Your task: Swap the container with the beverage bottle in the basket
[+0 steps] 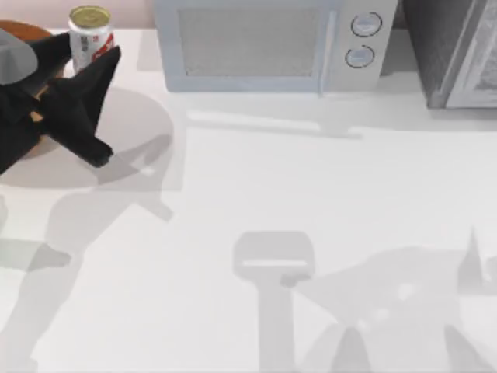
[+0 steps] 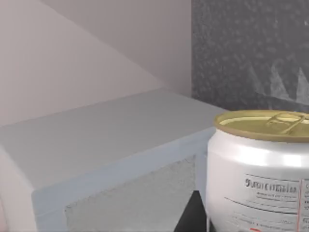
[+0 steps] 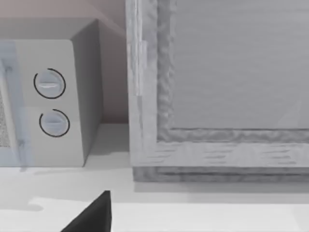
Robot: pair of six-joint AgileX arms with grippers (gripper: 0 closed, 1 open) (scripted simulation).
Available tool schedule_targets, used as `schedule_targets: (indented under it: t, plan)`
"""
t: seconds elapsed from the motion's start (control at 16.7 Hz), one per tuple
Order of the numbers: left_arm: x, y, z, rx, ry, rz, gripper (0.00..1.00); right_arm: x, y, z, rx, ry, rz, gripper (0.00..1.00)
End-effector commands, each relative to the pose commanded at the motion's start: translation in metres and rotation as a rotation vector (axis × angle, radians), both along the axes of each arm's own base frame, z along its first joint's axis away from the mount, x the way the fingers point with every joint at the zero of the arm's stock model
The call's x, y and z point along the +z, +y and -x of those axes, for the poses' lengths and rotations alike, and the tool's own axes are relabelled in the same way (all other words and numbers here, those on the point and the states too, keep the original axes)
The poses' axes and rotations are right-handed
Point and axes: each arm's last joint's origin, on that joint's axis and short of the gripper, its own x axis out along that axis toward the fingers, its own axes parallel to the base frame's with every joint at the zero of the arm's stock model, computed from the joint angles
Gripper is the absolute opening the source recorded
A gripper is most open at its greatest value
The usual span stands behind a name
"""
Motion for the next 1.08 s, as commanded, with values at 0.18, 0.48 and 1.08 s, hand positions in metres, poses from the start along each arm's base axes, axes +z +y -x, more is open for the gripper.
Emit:
schedule_targets:
  t: [0.18,0.48,1.08]
  plan:
    - [-0.004,-0.014,-0.028,-0.099,-0.001,-0.009,0.0,0.0,0.0,0.0,0.0,0.0,0.0,1.0]
    - [-0.025,-0.039,-0.073,-0.26,0.006,-0.02,0.0,0.0,0.0,0.0,0.0,0.0,0.0,1.0]
    - [-0.109,-0.085,-0.135,-0.55,0.049,-0.03,0.0,0.0,0.0,0.0,0.0,0.0,0.0,1.0]
